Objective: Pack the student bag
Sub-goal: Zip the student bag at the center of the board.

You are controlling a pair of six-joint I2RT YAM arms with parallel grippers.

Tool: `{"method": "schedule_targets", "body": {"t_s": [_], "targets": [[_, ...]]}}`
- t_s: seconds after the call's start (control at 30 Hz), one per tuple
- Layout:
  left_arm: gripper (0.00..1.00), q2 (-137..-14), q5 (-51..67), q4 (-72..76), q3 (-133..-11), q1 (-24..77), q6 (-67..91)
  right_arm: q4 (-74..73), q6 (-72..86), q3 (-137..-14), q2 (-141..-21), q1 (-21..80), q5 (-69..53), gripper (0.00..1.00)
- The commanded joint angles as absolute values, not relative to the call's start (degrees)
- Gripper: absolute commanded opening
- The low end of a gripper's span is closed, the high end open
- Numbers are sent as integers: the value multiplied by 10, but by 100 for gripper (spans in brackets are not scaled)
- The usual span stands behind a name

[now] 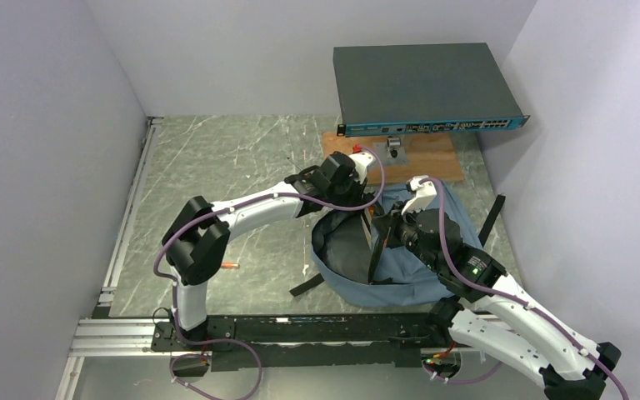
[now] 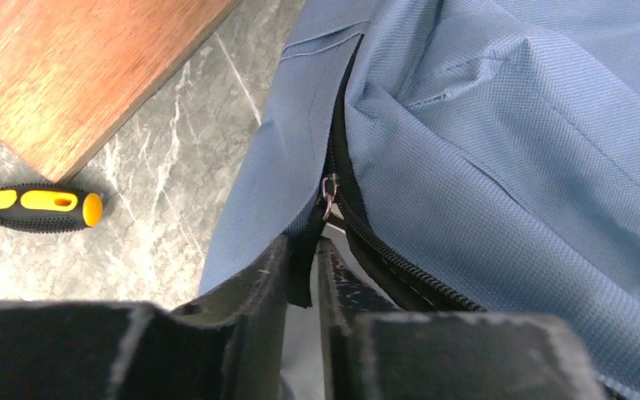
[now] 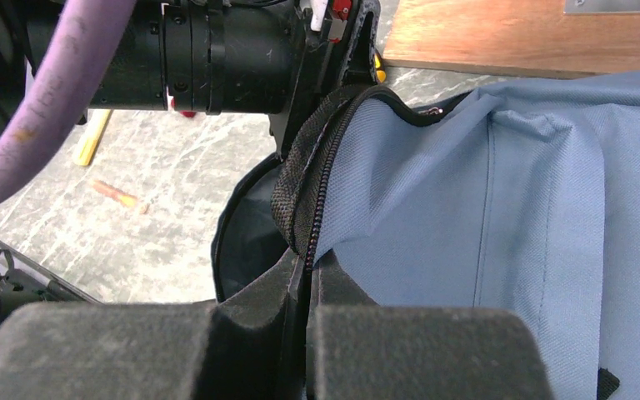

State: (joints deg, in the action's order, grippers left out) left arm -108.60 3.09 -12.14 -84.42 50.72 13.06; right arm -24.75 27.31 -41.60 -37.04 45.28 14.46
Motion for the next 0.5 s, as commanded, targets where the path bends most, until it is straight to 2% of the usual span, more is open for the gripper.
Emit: {"method": "schedule_targets", "body": {"t_s": [0.0,0.07,0.33,0.37,0.47], "targets": [[16,-1088,25,-129,-874,511,115,-215,281,-422,-361,454,130,0],[1,-1078,15,-134,-871,510,113,-221,281,-421,-362,454,132,0],[0,-1011,52,-149,-838,506,98,-251,266,-419,-362,454,139,0],[0,-1007,60,-153,-836,503,102,-252,264,-419,-363,454,138,6],[0,-999,96,-149,-822,488,127,-259,268,-426,-372,454,140,33]]}}
